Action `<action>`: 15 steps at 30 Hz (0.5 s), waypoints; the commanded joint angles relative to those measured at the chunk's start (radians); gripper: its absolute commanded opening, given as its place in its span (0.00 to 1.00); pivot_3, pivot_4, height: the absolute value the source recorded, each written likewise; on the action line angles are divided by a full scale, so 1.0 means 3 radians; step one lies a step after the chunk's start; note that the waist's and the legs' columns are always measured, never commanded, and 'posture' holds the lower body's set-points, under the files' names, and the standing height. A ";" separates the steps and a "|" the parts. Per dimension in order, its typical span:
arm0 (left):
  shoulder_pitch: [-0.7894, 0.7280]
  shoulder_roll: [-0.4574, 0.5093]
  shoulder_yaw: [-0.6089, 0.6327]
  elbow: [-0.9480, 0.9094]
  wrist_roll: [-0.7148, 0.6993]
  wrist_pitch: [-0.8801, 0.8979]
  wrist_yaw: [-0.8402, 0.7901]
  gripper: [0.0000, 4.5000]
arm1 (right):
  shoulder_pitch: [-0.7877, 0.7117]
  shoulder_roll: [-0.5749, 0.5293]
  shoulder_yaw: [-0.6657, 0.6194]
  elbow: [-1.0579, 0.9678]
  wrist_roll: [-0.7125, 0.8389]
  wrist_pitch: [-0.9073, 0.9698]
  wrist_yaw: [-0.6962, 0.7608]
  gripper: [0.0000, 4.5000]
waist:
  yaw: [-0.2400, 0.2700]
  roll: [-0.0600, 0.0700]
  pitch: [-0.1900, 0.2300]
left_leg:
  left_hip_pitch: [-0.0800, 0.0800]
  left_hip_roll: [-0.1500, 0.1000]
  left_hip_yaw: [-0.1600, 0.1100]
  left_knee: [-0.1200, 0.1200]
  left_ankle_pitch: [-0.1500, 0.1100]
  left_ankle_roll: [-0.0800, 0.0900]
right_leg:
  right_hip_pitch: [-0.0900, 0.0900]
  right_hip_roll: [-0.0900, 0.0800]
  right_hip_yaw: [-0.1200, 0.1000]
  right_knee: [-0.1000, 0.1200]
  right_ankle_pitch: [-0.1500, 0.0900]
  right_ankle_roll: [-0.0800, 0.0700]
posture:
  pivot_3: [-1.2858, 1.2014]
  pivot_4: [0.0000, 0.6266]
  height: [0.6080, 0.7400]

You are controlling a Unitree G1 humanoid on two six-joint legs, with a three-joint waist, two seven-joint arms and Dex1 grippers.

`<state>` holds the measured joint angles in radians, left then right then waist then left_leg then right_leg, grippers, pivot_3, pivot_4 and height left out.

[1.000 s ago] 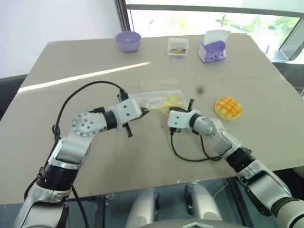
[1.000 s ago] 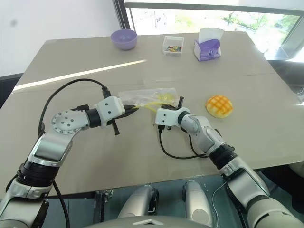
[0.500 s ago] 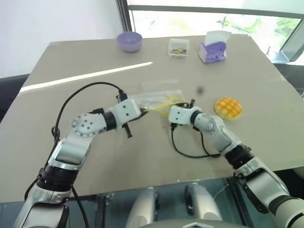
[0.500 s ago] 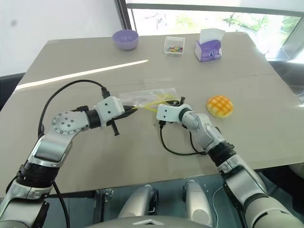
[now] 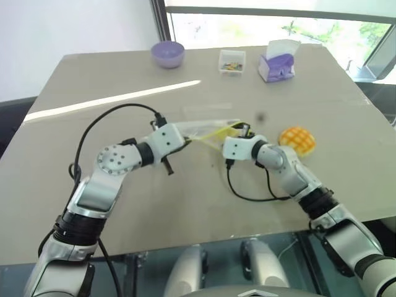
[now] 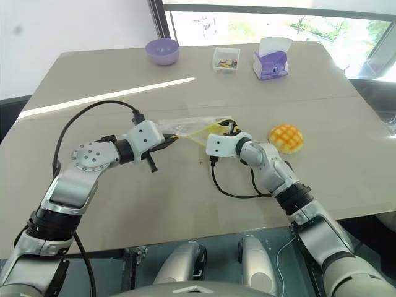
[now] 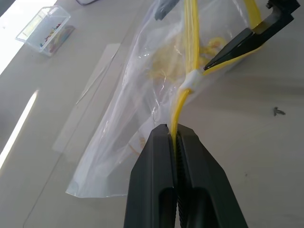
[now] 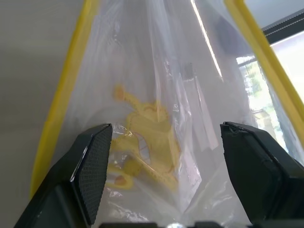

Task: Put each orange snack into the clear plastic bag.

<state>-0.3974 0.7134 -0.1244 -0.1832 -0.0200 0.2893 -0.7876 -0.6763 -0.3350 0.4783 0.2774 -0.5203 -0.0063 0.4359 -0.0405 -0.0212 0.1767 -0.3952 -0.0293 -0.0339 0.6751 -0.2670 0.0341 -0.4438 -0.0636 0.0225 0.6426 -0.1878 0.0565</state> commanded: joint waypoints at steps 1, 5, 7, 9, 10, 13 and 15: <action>-0.0093 -0.0027 0.0051 -0.0096 0.0043 0.0077 0.0080 0.00 | 0.0019 -0.0022 -0.0135 -0.0104 0.0068 -0.0008 0.0013 0.67 | 0.0000 0.0000 0.0000 | 0.0000 0.0000 0.0000 0.0000 0.0000 0.0000 | 0.0000 0.0000 0.0000 0.0000 0.0000 0.0000 | 0.52 0.24 1.00; -0.0107 -0.0049 0.0038 -0.0137 0.0065 0.0153 0.0103 0.00 | 0.0024 -0.0029 -0.0142 -0.0128 0.0046 -0.0007 0.0009 0.24 | -0.0002 0.0000 0.0000 | 0.0000 0.0000 0.0000 0.0000 0.0000 0.0000 | 0.0000 0.0000 0.0001 0.0000 0.0000 0.0000 | 0.52 0.24 1.00; -0.0108 -0.0057 0.0036 -0.0149 0.0073 0.0180 0.0109 0.00 | 0.0024 -0.0042 -0.0144 -0.0136 0.0037 -0.0006 0.0018 0.02 | -0.0002 0.0000 0.0000 | 0.0000 0.0000 0.0000 0.0000 0.0000 -0.0001 | -0.0001 0.0000 0.0000 0.0000 0.0000 0.0000 | 0.52 0.24 1.00; -0.0107 -0.0069 0.0033 -0.0166 0.0083 0.0215 0.0120 0.00 | 0.0034 -0.0070 -0.0179 -0.0179 0.0082 0.0010 0.0078 0.02 | -0.0001 0.0000 0.0000 | 0.0000 0.0000 0.0000 0.0000 0.0000 -0.0001 | -0.0001 0.0000 0.0000 0.0000 0.0000 0.0000 | 0.52 0.24 1.00; -0.0107 -0.0075 0.0030 -0.0174 0.0086 0.0233 0.0126 0.00 | 0.0040 -0.0085 -0.0195 -0.0202 0.0106 0.0017 0.0112 0.02 | 0.0000 0.0000 0.0000 | 0.0000 0.0000 0.0000 0.0000 0.0000 -0.0001 | -0.0001 0.0000 0.0000 0.0000 0.0000 0.0000 | 0.52 0.24 1.00; -0.0115 -0.0085 0.0025 -0.0176 0.0102 0.0274 0.0145 0.00 | 0.0055 -0.0117 -0.0263 -0.0270 0.0206 0.0035 0.0206 0.21 | 0.0001 0.0000 0.0000 | -0.0001 0.0000 0.0000 0.0000 0.0000 0.0000 | -0.0001 0.0000 0.0000 0.0000 0.0000 0.0000 | 0.52 0.24 1.00; -0.0122 -0.0093 0.0023 -0.0170 0.0114 0.0297 0.0151 0.00 | 0.0080 -0.0127 -0.0300 -0.0332 0.0270 0.0071 0.0276 0.42 | 0.0002 0.0000 0.0000 | -0.0001 0.0000 0.0000 0.0000 0.0000 0.0000 | -0.0001 0.0000 0.0000 0.0000 0.0000 0.0000 | 0.52 0.24 1.00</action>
<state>-0.4143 0.6832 -0.1261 -0.1873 0.0092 0.3742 -0.7539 -0.6548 -0.3667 0.4207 0.2380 -0.4658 0.0055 0.5001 -0.0399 -0.0212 0.1767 -0.3955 -0.0293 -0.0339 0.6750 -0.2670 0.0340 -0.4440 -0.0636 0.0226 0.6425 -0.1878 0.0565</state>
